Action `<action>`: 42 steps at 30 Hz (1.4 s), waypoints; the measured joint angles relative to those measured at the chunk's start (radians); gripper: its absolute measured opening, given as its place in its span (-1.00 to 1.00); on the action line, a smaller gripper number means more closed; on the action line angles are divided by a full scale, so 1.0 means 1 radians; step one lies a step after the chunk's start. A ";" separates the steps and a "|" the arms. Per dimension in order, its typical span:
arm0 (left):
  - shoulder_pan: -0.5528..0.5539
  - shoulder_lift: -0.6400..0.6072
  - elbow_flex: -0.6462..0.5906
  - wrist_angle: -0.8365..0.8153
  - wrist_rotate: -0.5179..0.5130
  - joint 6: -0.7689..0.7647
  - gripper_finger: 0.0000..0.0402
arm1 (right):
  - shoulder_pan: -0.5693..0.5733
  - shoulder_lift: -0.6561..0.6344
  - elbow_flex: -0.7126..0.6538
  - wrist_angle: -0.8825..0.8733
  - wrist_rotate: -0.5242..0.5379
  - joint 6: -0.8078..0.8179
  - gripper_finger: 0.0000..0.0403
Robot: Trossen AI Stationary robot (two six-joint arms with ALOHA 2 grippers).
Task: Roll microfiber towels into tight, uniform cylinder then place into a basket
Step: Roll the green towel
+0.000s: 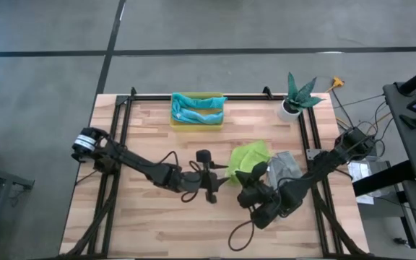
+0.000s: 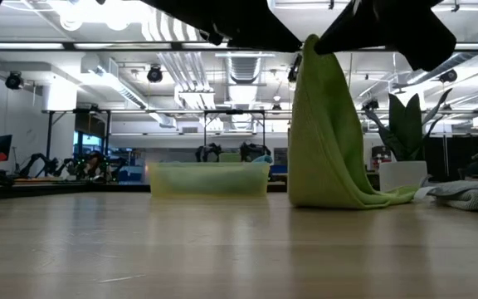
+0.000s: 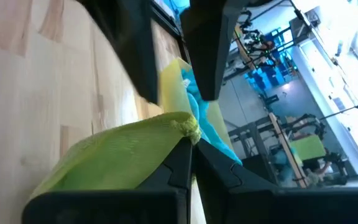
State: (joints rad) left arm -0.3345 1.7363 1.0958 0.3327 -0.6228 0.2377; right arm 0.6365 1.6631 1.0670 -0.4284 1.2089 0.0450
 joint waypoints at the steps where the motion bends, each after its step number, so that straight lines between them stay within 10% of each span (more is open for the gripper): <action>1: -0.002 0.000 0.000 0.000 0.003 -0.011 -0.01 | 0.000 0.000 0.002 -0.015 0.000 0.017 -0.95; 11: -0.007 -0.002 0.027 0.037 0.011 -0.023 0.29 | 0.000 0.000 0.004 -0.040 0.015 0.052 -0.95; 20: 0.003 0.039 0.032 0.075 0.101 -0.018 0.15 | 0.000 0.001 0.004 -0.038 0.015 0.053 -0.95; 42: 0.020 0.107 0.090 0.076 -0.053 0.114 -0.22 | 0.000 0.001 0.004 -0.038 0.000 0.060 -0.95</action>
State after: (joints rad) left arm -0.3142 1.8435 1.1858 0.4090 -0.6758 0.3519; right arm 0.6365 1.6638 1.0710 -0.4664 1.2086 0.1055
